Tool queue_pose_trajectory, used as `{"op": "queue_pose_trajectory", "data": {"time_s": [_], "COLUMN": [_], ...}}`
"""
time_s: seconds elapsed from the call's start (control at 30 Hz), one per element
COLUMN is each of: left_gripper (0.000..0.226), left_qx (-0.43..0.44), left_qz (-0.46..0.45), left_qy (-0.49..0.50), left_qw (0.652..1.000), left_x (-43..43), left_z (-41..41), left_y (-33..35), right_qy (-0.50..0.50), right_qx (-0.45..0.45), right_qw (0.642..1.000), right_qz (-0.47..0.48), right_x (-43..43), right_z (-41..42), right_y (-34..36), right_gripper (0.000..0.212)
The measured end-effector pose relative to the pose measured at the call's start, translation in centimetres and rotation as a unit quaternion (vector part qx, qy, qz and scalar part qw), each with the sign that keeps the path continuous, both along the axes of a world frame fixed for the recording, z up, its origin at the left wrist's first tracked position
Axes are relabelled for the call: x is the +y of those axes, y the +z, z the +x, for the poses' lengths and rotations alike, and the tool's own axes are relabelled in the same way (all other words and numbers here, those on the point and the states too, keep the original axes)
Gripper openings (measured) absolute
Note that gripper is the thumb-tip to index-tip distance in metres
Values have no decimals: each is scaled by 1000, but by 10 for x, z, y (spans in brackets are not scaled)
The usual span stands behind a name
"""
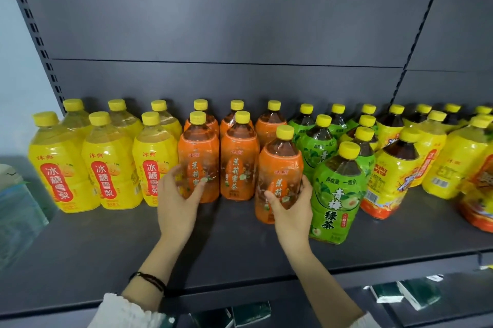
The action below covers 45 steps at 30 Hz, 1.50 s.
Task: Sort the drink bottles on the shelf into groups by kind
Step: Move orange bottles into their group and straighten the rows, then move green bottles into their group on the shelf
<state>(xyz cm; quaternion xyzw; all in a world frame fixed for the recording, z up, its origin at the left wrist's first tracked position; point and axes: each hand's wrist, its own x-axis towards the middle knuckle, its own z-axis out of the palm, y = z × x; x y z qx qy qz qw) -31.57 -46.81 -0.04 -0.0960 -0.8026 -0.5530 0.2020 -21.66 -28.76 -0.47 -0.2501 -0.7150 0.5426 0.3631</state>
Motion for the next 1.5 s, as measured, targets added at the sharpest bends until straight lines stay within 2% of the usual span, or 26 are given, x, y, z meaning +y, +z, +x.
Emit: {"op": "queue_pose_trajectory", "data": {"time_s": [0.1, 0.33, 0.53, 0.67, 0.73, 0.8, 0.87, 0.9, 0.97, 1.07, 1.13, 1.23, 1.33, 1.4, 1.5], "left_gripper": [70, 63, 57, 60, 61, 62, 62, 61, 61, 59, 48, 30, 27, 46, 84], "left_qx": [-37, -32, -18, 4, 10, 14, 9, 5, -7, -18, -21, -23, -50, -72, -97], "left_qz": [-59, -117, -95, -48, -28, -19, -14, -10, 3, 18, 36, 35, 27, 14, 11], "left_qy": [26, 92, 92, 44, 13, -8, -20, -25, -34, -34, -38, -101, -244, -331, -410], "left_qw": [997, 988, 991, 998, 999, 1000, 1000, 1000, 999, 999, 998, 994, 968, 941, 907], "left_x": [7, 15, 15, 9, 5, 3, 1, 0, -1, 1, 6, 21, 53, 79, 123], "left_z": [-10, -5, -7, -13, -13, -13, -14, -15, -16, -9, 1, 22, 46, 60, 75], "left_y": [-1, 0, -3, -13, -17, -19, -21, -22, -24, -26, -25, -25, -21, -15, -8], "right_qy": [-6, -44, -22, 27, -9, -88, -163, -191, -225, -172, -106, -77, -67, -51, -14], "right_qx": [-15, -128, -87, -33, 18, 72, 103, 104, 73, 21, -2, -6, -2, -3, -12], "right_qw": [999, 986, 992, 995, 991, 985, 976, 971, 965, 981, 994, 997, 998, 999, 999], "right_qz": [33, 93, 85, 94, 132, 133, 104, 101, 110, 93, 37, 11, 13, 10, 31], "right_x": [10, 25, 26, 9, 0, -1, 5, 13, 31, 55, 58, 61, 64, 67, 75], "right_z": [-18, -51, -47, -8, 20, 44, 59, 64, 68, 69, 70, 73, 78, 79, 84], "right_y": [0, 15, 7, -3, -12, -17, -13, -10, -5, -10, -12, -13, -12, -13, -15], "right_gripper": [92, 83, 75, 44, 30, 37, 33, 32, 50, 86, 95, 91, 82, 81, 75]}}
